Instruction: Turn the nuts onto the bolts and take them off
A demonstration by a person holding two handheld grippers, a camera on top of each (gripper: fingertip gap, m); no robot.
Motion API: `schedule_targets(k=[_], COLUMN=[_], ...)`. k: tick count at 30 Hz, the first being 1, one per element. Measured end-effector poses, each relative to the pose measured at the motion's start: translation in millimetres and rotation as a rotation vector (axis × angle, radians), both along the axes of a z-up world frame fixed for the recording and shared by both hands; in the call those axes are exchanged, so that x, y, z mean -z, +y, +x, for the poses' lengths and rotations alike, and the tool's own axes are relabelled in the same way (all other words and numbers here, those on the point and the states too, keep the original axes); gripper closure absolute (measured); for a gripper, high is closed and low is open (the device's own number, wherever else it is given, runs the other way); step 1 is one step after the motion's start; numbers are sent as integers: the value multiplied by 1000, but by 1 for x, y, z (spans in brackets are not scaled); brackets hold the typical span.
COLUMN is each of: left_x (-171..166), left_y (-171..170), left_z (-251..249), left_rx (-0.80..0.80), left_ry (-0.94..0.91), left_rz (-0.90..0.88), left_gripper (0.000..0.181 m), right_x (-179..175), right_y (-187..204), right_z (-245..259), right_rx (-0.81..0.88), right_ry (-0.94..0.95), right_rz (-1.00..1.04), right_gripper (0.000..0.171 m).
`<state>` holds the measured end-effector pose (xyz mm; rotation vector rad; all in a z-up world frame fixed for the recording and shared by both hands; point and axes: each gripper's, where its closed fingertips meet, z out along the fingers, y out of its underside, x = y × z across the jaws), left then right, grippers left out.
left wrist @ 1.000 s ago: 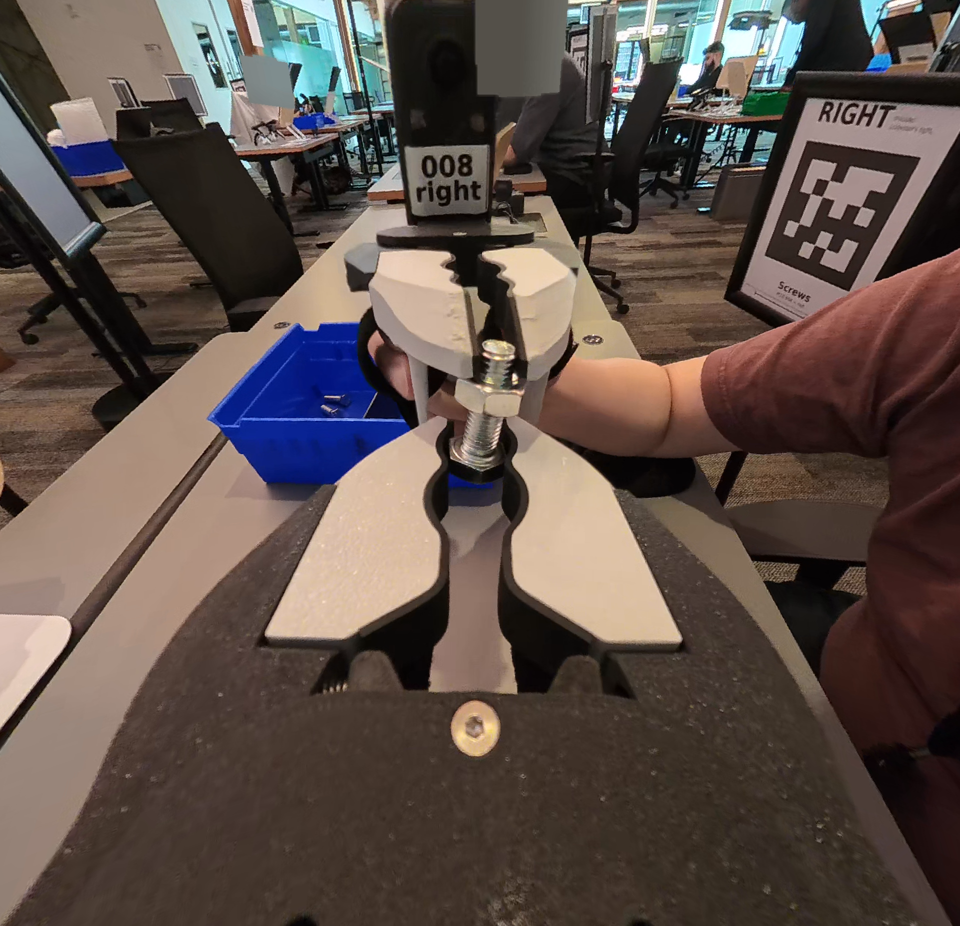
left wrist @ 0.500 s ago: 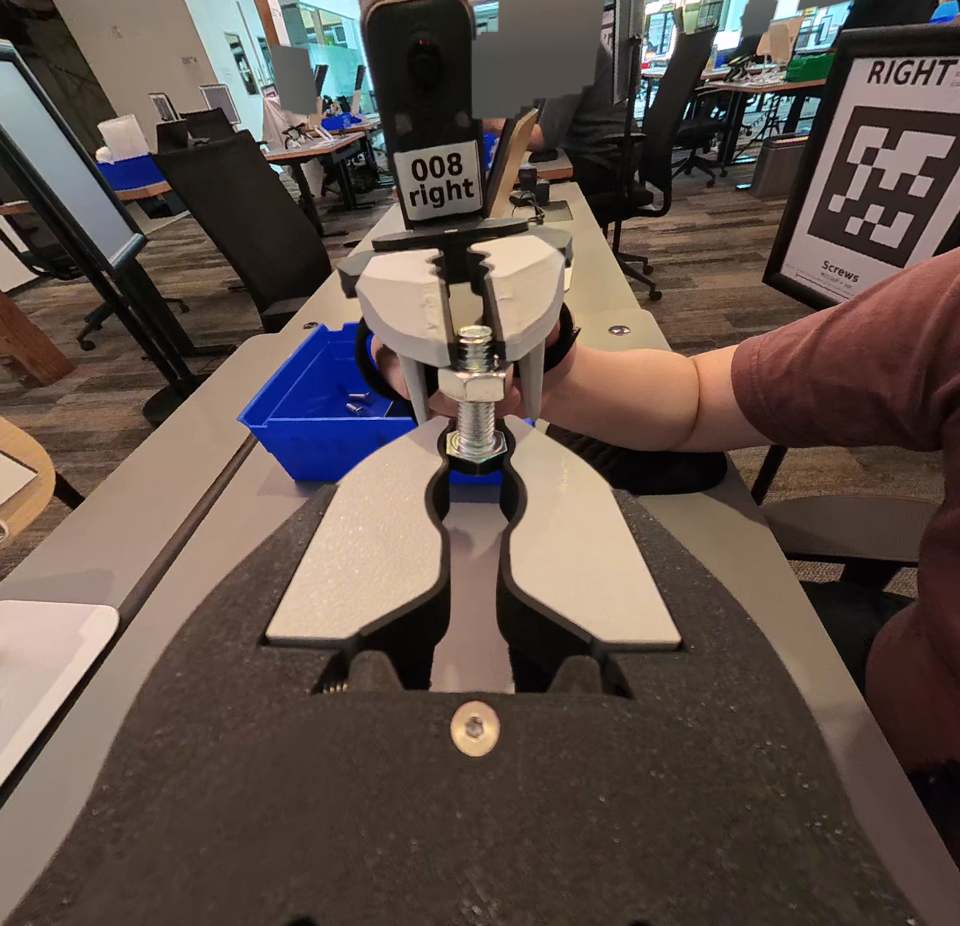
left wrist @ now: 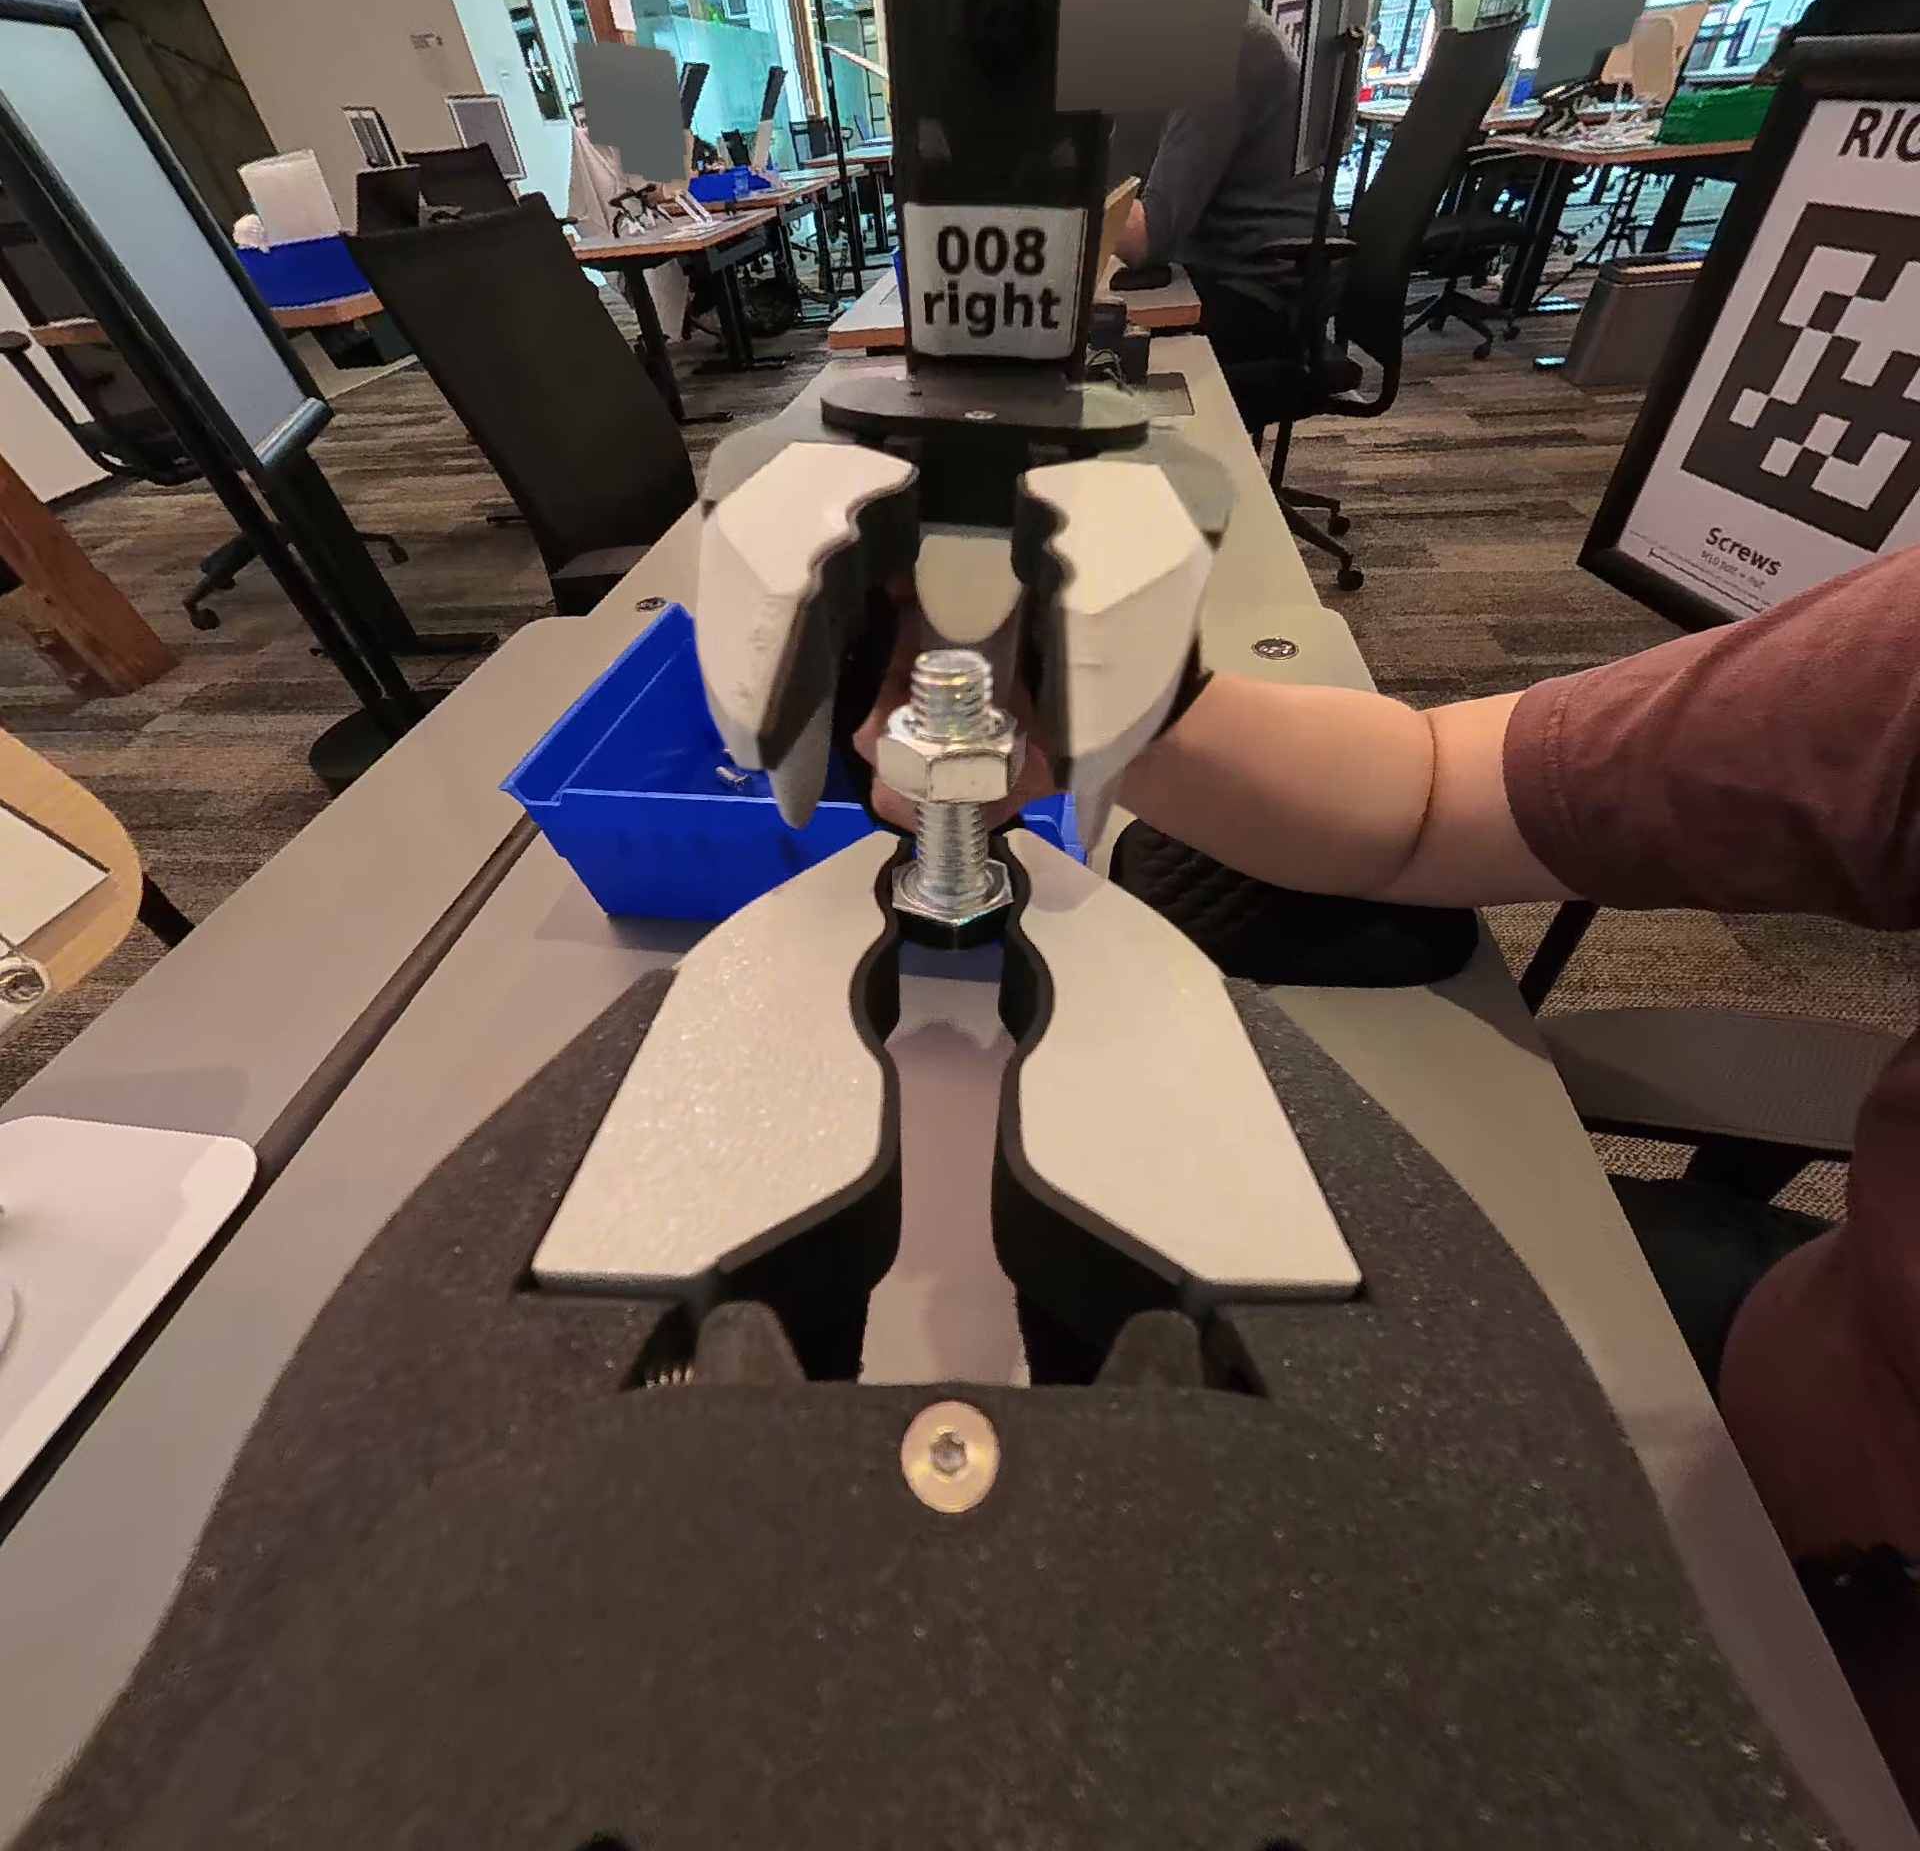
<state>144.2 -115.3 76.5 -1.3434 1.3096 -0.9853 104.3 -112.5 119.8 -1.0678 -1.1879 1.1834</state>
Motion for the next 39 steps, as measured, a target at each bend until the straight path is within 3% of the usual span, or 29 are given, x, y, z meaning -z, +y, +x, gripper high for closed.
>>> schedule_targets(k=[8, 12, 17, 23, 28, 31, 35, 38, 39], left_x=[-5, -4, -11, -10, -12, -12, -11, -12, -15], left_y=[-7, -12, -19, -20, -28, -30, -30, -33, -34], left_z=[-1, 3, 1, 2, 3, 3, 5, 6, 5], left_rx=[50, 73, 115, 119, 146, 143, 153, 164, 164], left_ry=[-30, -34, -60, -58, -59, -46, -50, -56, -66], left_rz=[-35, -41, -63, -71, -69, -59, -82, -88, -91], left_gripper=[168, 167, 167, 167, 168, 168, 168, 167, 167], right_x=[-11, -3, -5, -5, -16, -24, -11, -12, -14], right_y=[-3, -11, 7, -20, 4, -10, -33, -16, -7], right_z=[13, 1, 16, 0, 21, 23, 2, 10, 16], right_rx=[-144, -125, -127, -198, -202, -281, -252, -203, -182], right_ry=[78, 13, 49, 28, 138, 151, 26, 51, 71], right_rz=[-146, -97, -185, -136, -261, -262, -128, -154, -182], right_gripper=[140, 140, 141, 135, 141, 140, 136, 136, 146])
